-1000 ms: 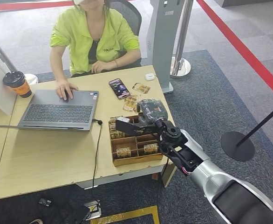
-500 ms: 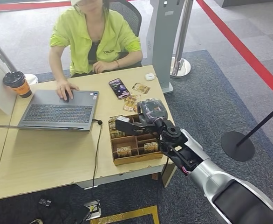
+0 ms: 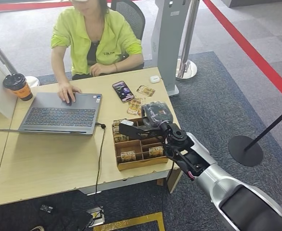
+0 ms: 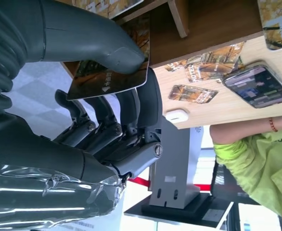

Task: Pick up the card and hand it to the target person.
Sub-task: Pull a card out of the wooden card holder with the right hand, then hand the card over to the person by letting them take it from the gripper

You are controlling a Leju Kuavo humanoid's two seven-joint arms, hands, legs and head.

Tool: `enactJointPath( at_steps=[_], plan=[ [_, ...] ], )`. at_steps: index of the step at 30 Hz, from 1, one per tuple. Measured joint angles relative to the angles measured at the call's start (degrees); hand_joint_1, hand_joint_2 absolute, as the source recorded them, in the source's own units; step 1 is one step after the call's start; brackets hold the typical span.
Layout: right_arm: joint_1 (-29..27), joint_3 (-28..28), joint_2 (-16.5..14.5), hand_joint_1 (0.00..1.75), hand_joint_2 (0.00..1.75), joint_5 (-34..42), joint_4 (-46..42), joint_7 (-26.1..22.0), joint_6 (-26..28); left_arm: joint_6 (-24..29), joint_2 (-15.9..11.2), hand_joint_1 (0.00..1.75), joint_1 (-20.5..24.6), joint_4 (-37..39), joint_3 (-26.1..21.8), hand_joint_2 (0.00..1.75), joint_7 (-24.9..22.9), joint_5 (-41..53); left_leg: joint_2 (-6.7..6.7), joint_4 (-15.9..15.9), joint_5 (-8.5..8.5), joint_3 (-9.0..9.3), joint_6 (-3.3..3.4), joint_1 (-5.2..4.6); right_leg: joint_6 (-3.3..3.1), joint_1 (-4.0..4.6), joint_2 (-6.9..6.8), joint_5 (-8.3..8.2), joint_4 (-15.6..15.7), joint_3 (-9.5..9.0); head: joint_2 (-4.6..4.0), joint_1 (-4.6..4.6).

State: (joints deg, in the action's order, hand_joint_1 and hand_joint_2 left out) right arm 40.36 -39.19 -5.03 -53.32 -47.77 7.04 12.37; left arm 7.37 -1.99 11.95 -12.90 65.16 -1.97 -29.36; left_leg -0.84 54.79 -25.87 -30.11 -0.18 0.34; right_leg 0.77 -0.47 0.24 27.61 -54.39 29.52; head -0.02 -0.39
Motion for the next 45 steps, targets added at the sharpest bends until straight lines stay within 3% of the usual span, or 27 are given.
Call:
enactJointPath(
  at_steps=[15,34,39,45],
  plan=[
    [0.6,0.1,0.8,1.75,1.75,4.1,-4.8,-3.2,-6.5,0.0,0.0,0.0,-0.3,0.0,0.0,1.75,0.1,-0.2,0.03,0.0,0.0,0.01,0.0,0.0,0.0,0.0,0.03,0.0,0.0,0.02,0.0,-0.01],
    [1.7,0.0,6.1,1.75,1.75,7.4,-23.1,-1.1,-14.0,0.1,-0.5,0.0,-0.9,0.0,0.0,1.75,0.8,-0.6,0.05,0.0,0.0,0.02,-0.01,0.0,0.0,0.0,0.03,0.0,0.0,0.02,0.0,-0.01],
    [2.3,0.0,6.4,1.75,1.75,7.2,-25.0,-0.8,-12.9,0.2,-0.5,0.0,-1.0,0.0,0.0,1.75,0.9,-0.6,0.05,0.0,0.0,0.02,-0.01,0.0,0.0,0.0,0.03,0.0,0.0,0.02,0.0,-0.02],
    [4.3,-0.2,6.1,1.75,1.75,-2.1,-26.0,1.3,-3.3,0.4,-0.5,0.0,-1.1,0.0,0.0,1.75,0.7,0.1,0.03,0.0,0.0,-0.01,-0.01,0.0,0.0,0.0,0.01,0.0,0.0,0.0,0.0,-0.01]
  ],
)
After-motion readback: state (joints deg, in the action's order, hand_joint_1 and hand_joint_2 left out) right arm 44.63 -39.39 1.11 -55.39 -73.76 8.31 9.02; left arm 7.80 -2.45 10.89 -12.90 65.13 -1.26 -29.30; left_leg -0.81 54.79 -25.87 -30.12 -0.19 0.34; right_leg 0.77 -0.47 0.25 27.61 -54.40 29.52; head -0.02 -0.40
